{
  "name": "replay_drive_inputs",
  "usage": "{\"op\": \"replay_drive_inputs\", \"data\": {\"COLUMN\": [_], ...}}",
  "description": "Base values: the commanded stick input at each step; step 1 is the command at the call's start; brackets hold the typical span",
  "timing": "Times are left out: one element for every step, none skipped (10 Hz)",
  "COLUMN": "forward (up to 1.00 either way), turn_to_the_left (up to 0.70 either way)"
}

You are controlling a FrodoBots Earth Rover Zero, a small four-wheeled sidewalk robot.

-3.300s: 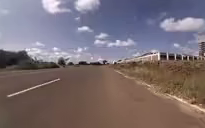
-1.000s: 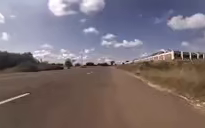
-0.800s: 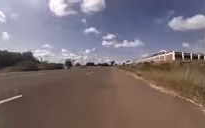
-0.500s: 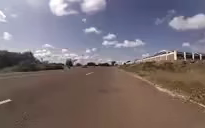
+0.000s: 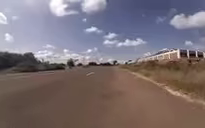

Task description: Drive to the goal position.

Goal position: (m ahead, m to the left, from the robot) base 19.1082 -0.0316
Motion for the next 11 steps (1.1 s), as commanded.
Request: {"op": "replay_drive_inputs", "data": {"forward": [1.00,1.00,1.00,1.00,1.00,1.00,1.00,1.00,1.00,1.00,1.00], "turn_to_the_left": [0.05,0.05,0.01,-0.35,-0.32,-0.17,0.01,0.05,0.05,0.05,0.05]}}
